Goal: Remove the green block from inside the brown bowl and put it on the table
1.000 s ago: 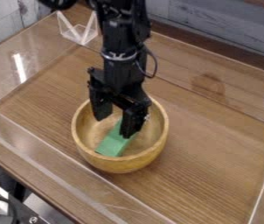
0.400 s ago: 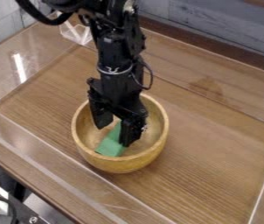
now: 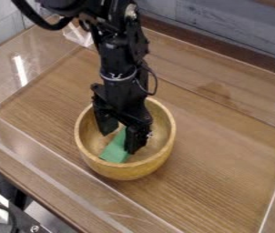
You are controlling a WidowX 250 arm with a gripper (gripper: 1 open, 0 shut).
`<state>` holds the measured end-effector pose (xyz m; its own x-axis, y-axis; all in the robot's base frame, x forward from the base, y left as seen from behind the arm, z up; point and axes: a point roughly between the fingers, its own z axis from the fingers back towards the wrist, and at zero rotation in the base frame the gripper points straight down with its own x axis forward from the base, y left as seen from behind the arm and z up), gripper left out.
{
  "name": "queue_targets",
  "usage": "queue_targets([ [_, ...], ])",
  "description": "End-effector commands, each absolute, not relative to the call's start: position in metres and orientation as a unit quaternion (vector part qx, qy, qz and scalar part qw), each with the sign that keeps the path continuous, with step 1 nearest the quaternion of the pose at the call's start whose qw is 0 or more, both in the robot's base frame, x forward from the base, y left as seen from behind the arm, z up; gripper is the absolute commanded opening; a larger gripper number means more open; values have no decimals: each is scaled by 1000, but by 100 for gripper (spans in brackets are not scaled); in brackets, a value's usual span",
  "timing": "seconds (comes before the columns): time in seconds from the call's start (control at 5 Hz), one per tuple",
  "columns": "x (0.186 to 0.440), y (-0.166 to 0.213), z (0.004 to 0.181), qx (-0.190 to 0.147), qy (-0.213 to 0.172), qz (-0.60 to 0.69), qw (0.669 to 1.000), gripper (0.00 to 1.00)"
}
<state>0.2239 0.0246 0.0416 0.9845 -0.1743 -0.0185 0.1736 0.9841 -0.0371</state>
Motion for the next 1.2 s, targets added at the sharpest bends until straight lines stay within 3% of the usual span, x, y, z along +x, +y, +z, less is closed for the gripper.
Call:
queue_targets([
  [0.0, 228, 27, 43, -18, -4, -83, 996, 100],
  [0.2, 229, 27, 41, -20, -5, -81, 997, 0],
  [1.0, 221, 21, 48, -35, 3, -75, 997, 0],
])
